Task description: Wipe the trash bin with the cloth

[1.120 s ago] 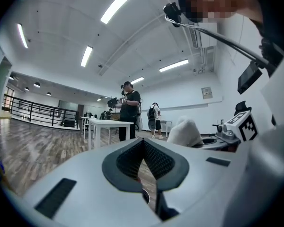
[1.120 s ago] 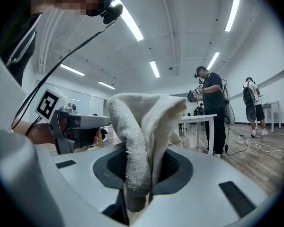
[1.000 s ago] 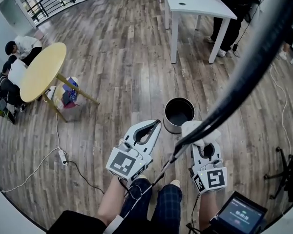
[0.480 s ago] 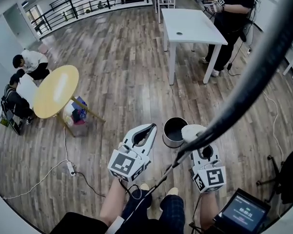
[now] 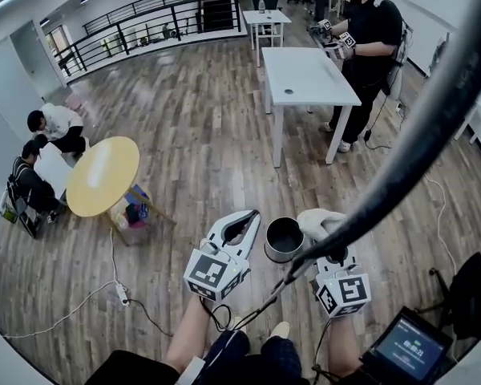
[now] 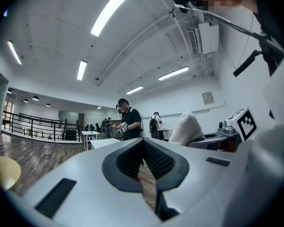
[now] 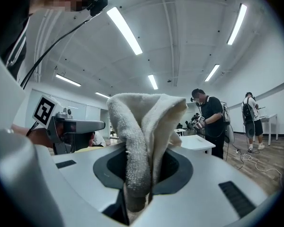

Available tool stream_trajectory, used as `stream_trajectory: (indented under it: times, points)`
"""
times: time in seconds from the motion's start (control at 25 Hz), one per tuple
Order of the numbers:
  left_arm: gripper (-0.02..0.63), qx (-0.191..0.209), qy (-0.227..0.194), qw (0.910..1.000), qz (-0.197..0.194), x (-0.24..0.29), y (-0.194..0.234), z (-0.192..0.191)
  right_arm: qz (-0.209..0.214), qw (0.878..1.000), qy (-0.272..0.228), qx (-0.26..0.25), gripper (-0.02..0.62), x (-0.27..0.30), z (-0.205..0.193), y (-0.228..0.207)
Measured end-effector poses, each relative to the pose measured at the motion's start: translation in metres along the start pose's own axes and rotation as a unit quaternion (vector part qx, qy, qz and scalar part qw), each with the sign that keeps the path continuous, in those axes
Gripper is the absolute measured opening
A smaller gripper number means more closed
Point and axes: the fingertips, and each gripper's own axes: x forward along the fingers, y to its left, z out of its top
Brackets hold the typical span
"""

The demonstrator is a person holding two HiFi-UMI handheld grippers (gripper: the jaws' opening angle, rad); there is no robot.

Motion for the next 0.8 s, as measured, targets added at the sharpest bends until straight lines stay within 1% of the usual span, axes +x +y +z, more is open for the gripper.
stream_trajectory:
  times: [0.24,0.36,0.6,0.8]
  points:
    - [-0.003,0.001,0.002,1.0,0.006,-0.009,-0.003,0.027,0.006,1.0,0.007,0.017,0.092,-0.006,0.023,0.01]
    - [-0.003,-0.003,-0.006,0.9999,0.011,-0.016,-0.006,0.038,0.016,1.0,0.007,0.02,0.092,-0.009,0.031,0.019]
    - [-0.003,-0.005,-0.007,0.9998,0.02,-0.018,-0.003,0.044,0.037,0.999,0.0,0.019,0.092,-0.006,0.048,0.036]
    - [-0.003,-0.003,-0.003,0.9999,0.016,-0.018,-0.011,0.043,0.039,0.999,0.003,0.028,0.092,-0.011,0.047,0.039]
